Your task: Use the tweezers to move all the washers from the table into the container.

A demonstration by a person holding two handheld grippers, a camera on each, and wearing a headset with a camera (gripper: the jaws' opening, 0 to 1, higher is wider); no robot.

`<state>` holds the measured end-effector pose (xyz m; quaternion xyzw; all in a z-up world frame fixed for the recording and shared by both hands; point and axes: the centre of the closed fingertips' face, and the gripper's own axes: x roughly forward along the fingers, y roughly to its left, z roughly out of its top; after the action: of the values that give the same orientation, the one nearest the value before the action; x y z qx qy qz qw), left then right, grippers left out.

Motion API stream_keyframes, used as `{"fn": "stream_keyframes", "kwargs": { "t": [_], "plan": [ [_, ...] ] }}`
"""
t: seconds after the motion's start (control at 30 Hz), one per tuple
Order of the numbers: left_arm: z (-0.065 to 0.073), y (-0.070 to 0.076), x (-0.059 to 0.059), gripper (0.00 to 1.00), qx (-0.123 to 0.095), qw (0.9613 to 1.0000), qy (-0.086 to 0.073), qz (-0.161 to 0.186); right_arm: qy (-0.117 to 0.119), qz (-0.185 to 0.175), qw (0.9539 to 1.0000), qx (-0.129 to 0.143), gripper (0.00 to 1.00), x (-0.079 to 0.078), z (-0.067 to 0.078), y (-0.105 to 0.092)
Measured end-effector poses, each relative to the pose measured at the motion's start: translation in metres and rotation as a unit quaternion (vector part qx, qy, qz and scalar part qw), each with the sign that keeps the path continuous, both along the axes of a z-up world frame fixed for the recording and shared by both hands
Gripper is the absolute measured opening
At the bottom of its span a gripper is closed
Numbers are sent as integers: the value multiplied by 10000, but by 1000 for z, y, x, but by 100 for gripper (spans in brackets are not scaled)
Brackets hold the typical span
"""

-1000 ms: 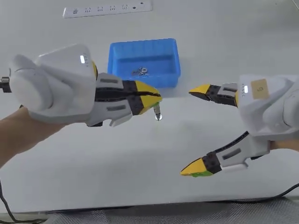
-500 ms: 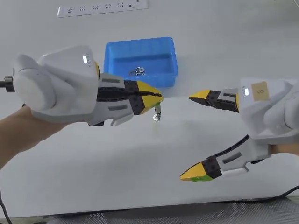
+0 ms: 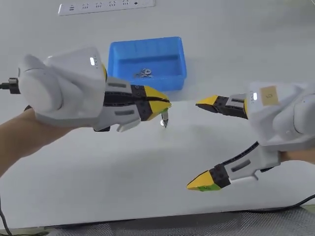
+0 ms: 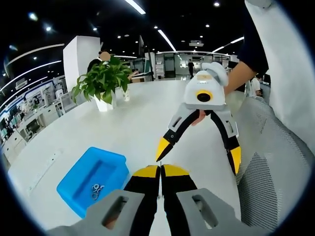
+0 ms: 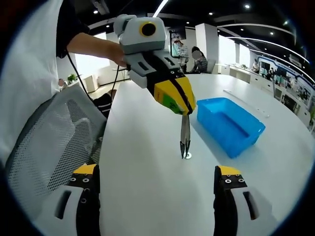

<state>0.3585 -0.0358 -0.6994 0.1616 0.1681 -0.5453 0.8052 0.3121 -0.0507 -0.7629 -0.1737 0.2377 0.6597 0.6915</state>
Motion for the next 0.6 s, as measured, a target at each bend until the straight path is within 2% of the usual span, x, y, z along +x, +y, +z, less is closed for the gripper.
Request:
{"fn": "stream_keyframes", "kwargs": {
  "t": [0.1,0.13,0.17,0.27,0.33,0.4,0.47,0.6],
  "plan": [
    [0,2,0,4,-39,9999,110,-10,-13,81,10000,-12,92,6,-2,7],
    [0,2,-1,4,-106,9997,208,12,-10,145,9999,-12,88,8,-3,10],
    [0,2,0,4,-105,9998,185,18,-34,164,9999,4,85,11,-2,13],
    [0,2,1,4,-127,9996,246,39,-43,240,9997,102,71,22,-2,25],
    [0,1,1,5,-140,9995,298,29,-59,276,9996,87,62,30,-5,31],
    [0,0,2,5,-133,9994,311,20,-102,322,9994,44,57,36,-7,37],
    [-1,0,2,5,-138,9993,340,24,-69,371,9993,73,53,39,-6,43],
    [-1,1,2,5,-155,9991,387,26,22,490,9988,68,37,40,-9,51]
  ]
}}
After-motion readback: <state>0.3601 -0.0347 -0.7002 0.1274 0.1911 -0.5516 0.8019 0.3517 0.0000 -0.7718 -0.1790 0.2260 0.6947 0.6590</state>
